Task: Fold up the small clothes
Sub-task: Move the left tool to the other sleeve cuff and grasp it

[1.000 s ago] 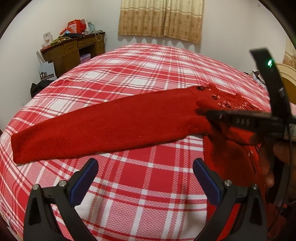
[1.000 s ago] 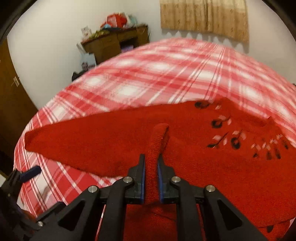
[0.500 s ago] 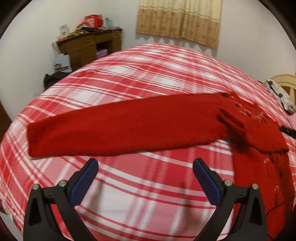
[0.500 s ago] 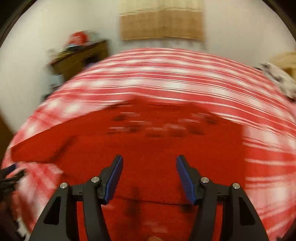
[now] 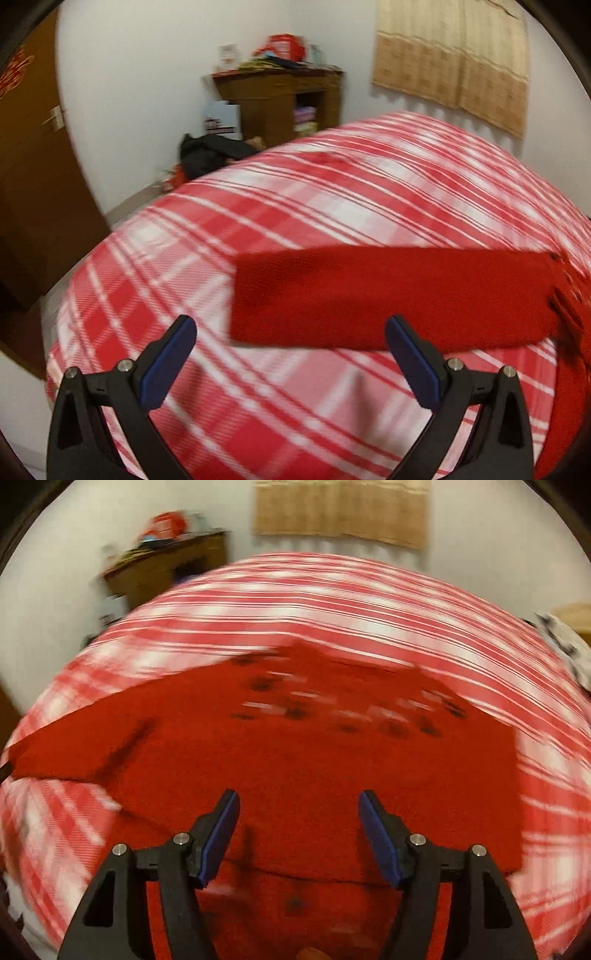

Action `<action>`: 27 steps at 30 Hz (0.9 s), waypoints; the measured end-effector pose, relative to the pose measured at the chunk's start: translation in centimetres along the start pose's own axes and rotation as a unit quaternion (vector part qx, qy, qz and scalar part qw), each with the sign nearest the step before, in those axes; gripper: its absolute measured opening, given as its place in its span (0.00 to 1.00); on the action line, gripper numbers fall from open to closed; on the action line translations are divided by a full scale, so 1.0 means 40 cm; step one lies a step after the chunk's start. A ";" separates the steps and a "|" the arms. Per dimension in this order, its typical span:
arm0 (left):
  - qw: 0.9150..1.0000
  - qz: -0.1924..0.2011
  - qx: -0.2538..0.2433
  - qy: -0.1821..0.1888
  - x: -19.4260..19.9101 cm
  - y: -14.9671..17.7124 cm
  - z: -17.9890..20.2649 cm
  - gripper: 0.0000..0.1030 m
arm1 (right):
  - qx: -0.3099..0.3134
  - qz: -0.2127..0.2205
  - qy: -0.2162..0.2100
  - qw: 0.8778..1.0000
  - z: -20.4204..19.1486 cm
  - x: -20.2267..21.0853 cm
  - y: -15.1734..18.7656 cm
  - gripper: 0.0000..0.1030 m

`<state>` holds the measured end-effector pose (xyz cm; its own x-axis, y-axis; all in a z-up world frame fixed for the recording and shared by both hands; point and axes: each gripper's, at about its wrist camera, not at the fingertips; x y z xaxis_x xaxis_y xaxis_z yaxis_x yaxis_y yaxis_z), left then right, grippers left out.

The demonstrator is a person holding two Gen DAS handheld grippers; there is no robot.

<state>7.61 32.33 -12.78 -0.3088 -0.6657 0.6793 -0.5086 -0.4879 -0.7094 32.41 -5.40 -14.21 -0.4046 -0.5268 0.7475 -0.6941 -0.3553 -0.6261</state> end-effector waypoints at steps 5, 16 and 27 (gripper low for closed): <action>0.999 -0.017 0.040 -0.013 -0.054 -0.006 -0.084 1.00 | 0.023 -0.038 -0.014 0.999 -0.077 -0.130 0.015 0.68; 0.997 -0.051 0.060 0.025 -0.115 0.003 -0.082 0.95 | 0.039 0.033 -0.047 0.998 -0.117 -0.089 0.012 0.71; 0.990 -0.059 0.080 0.099 -0.138 -0.019 -0.065 0.72 | 0.097 -0.015 -0.025 0.995 -0.166 -0.164 0.060 0.88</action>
Point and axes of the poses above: each gripper's, at about its wrist camera, not at the fingertips, and x roughly against the way its jaws point, z to its right, y to its underside, and after that the axes turned 14 degrees about -y, right-handed
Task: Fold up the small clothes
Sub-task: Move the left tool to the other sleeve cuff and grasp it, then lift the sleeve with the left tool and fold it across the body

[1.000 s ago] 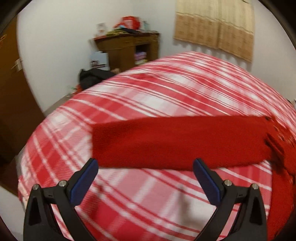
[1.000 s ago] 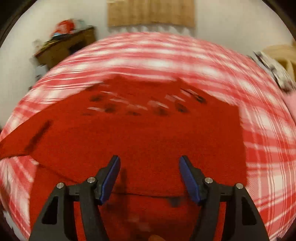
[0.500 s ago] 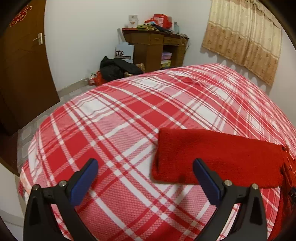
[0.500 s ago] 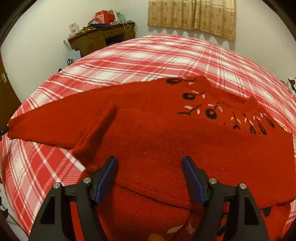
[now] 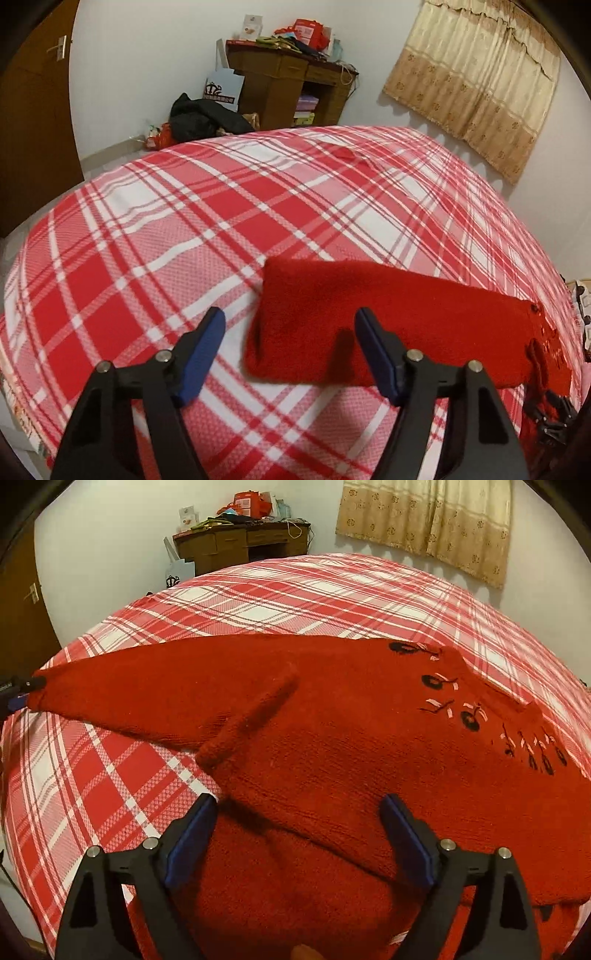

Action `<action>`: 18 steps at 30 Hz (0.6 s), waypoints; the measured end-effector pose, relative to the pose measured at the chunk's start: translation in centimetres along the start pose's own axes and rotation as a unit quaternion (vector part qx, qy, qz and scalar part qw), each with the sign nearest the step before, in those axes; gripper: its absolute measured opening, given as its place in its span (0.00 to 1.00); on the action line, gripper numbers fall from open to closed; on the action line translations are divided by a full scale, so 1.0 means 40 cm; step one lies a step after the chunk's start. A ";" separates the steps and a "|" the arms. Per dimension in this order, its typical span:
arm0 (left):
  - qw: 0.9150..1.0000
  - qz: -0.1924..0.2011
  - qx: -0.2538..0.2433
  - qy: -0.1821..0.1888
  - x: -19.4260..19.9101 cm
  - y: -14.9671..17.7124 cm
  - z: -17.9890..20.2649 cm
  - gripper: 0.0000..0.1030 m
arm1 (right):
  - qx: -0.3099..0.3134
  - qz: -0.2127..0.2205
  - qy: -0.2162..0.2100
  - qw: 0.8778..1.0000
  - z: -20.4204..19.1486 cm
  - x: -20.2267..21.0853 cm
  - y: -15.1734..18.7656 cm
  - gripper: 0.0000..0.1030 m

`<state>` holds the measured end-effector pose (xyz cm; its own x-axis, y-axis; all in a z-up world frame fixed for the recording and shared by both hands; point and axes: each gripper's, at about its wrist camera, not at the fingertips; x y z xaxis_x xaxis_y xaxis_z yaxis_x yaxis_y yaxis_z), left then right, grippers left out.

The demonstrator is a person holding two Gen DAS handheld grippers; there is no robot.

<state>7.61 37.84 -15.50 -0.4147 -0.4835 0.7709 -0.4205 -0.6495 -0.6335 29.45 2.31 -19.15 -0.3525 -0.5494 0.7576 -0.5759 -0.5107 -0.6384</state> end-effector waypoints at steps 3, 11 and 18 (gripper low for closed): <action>1.000 0.001 -0.002 0.015 0.000 -0.005 0.007 0.64 | 0.003 0.001 0.006 1.000 -0.004 0.000 0.001 0.89; 0.999 0.010 -0.026 0.043 0.015 -0.009 0.034 0.12 | 0.000 0.004 0.005 1.000 -0.003 0.004 0.008 0.90; 0.997 0.027 -0.005 0.068 0.062 -0.042 0.025 0.12 | -0.011 0.010 -0.013 1.000 0.004 0.031 0.008 0.90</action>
Point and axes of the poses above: each gripper's, at about its wrist camera, not at the fingertips, and x roughly against the way its jaws point, z to its right, y to its underside, and after that the axes turned 14 degrees about -y, right-handed
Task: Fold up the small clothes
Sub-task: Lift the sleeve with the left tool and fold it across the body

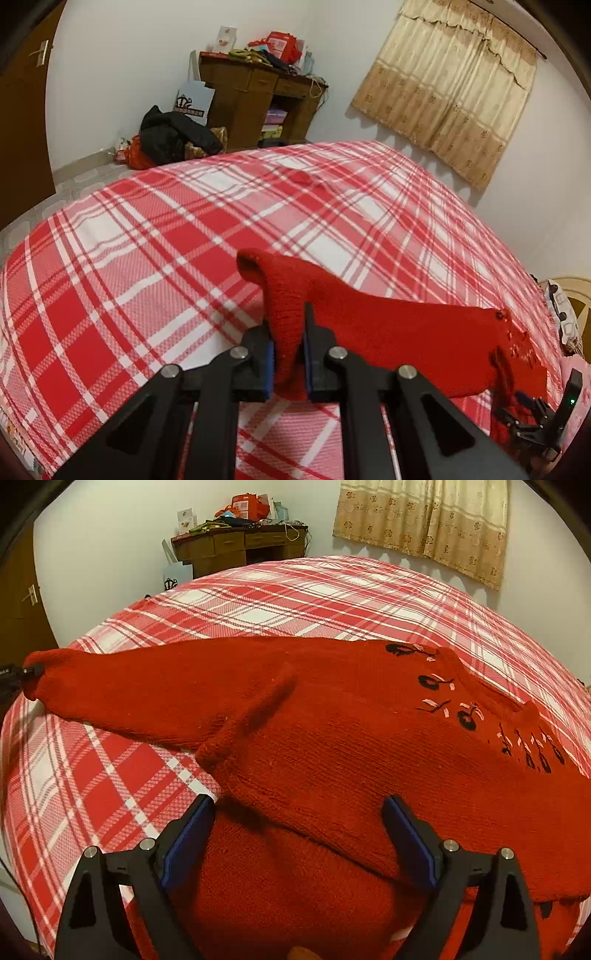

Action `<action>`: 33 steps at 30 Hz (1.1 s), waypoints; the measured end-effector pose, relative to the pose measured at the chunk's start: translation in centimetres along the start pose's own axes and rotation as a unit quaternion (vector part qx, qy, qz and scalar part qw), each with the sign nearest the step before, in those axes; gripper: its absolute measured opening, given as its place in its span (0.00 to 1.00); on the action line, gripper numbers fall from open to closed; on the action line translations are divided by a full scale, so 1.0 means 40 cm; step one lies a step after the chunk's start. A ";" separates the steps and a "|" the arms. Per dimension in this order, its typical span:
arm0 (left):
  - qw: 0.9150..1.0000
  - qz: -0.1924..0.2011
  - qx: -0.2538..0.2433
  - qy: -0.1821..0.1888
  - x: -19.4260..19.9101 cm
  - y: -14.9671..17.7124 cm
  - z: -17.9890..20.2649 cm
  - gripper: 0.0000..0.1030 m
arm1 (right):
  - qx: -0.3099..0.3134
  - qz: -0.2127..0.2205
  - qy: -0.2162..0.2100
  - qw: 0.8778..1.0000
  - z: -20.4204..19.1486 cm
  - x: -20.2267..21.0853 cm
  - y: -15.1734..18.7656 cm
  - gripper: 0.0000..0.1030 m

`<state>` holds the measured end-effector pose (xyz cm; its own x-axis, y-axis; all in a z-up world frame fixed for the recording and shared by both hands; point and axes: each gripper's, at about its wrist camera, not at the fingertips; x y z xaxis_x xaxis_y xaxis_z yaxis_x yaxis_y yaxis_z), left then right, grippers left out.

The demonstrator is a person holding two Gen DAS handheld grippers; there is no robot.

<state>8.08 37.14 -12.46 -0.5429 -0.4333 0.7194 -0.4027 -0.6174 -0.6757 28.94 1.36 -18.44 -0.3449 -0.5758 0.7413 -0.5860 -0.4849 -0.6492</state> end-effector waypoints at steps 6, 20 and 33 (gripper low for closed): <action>0.999 0.023 -0.015 0.042 0.058 -0.036 0.067 0.12 | -0.026 0.053 -0.013 0.998 0.012 0.128 -0.020 0.90; 0.987 0.067 -0.024 0.143 0.201 -0.142 0.246 0.11 | -0.048 0.043 0.017 0.998 0.076 0.264 0.078 0.90; 0.975 0.102 -0.062 0.188 0.274 -0.202 0.431 0.10 | -0.071 0.096 0.010 0.993 0.093 0.410 0.156 0.90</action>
Point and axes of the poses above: each gripper's, at about its wrist camera, not at the fingertips, and x roughly against the way its jaws point, z to its right, y to its underside, and after that the axes turned 14 degrees about -y, right-handed
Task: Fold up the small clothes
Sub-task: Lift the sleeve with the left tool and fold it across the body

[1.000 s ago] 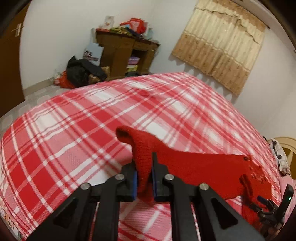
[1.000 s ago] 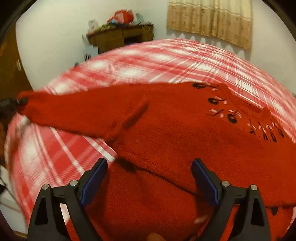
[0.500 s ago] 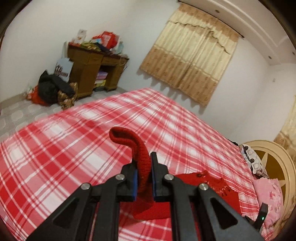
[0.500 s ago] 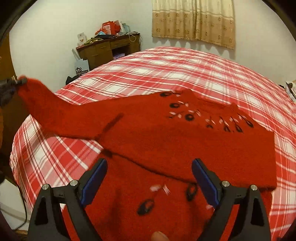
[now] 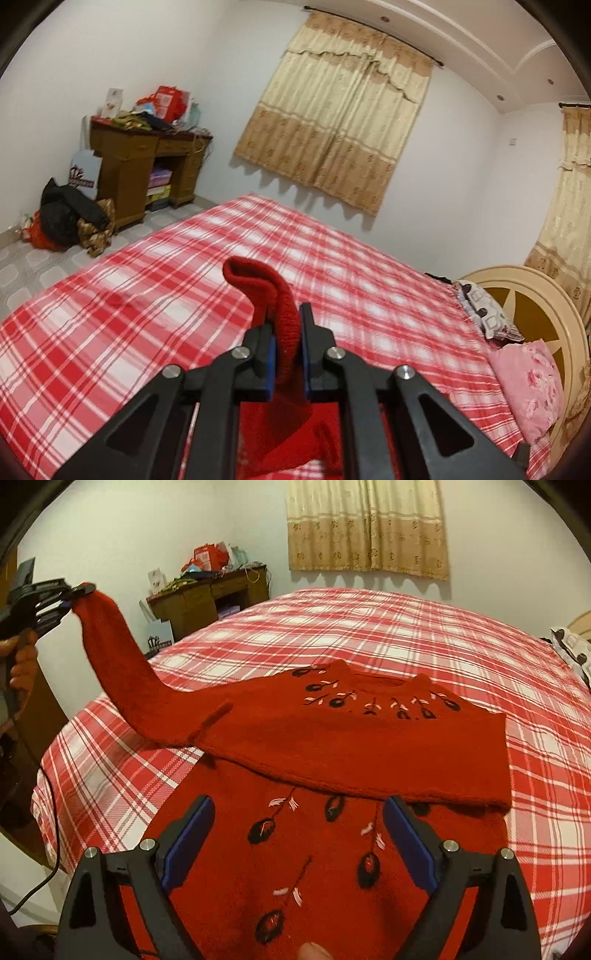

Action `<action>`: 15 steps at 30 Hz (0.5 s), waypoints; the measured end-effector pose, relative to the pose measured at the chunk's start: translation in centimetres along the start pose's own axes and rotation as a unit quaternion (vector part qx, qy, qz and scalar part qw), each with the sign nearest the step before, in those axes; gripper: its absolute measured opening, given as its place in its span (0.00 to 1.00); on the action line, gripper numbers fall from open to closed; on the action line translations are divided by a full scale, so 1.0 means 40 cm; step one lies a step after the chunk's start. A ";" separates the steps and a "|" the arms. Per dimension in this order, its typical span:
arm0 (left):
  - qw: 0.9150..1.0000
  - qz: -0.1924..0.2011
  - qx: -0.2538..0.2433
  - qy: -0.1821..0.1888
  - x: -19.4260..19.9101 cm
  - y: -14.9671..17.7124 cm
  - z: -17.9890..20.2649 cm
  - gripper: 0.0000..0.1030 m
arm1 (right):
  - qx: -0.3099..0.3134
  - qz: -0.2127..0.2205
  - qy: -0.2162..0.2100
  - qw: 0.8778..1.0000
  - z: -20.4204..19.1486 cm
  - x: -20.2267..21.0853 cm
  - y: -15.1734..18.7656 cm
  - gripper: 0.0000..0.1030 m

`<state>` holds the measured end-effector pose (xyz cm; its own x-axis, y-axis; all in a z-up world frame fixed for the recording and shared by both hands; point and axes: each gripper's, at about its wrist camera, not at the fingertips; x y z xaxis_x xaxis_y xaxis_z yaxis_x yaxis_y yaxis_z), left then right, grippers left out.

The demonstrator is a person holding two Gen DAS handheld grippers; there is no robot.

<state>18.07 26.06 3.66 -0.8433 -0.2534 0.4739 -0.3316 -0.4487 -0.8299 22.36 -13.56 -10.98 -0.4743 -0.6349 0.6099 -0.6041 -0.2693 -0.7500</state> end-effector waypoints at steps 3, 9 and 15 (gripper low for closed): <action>1.000 0.007 -0.009 0.014 -0.004 -0.027 0.052 0.10 | -0.006 0.011 -0.004 1.000 0.005 0.029 0.007 0.90; 0.998 0.023 -0.033 0.039 -0.009 -0.050 0.173 0.10 | -0.015 0.028 -0.007 0.999 0.014 0.075 0.032 0.90; 0.996 0.025 -0.049 0.068 -0.018 -0.049 0.295 0.10 | -0.035 0.035 -0.006 0.999 0.039 0.100 0.067 0.90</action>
<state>24.30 17.00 8.41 -0.9069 -0.1529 0.3925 -0.3218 -0.3501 -0.8797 19.84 -17.95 -10.92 -0.5091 -0.6596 0.5530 -0.6135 -0.1725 -0.7706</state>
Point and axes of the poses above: each gripper's, at about its wrist camera, not at the fingertips, and x roughly against the way its jaws point, z to its right, y to its underside, and after that the axes turned 14 degrees about -y, right-handed
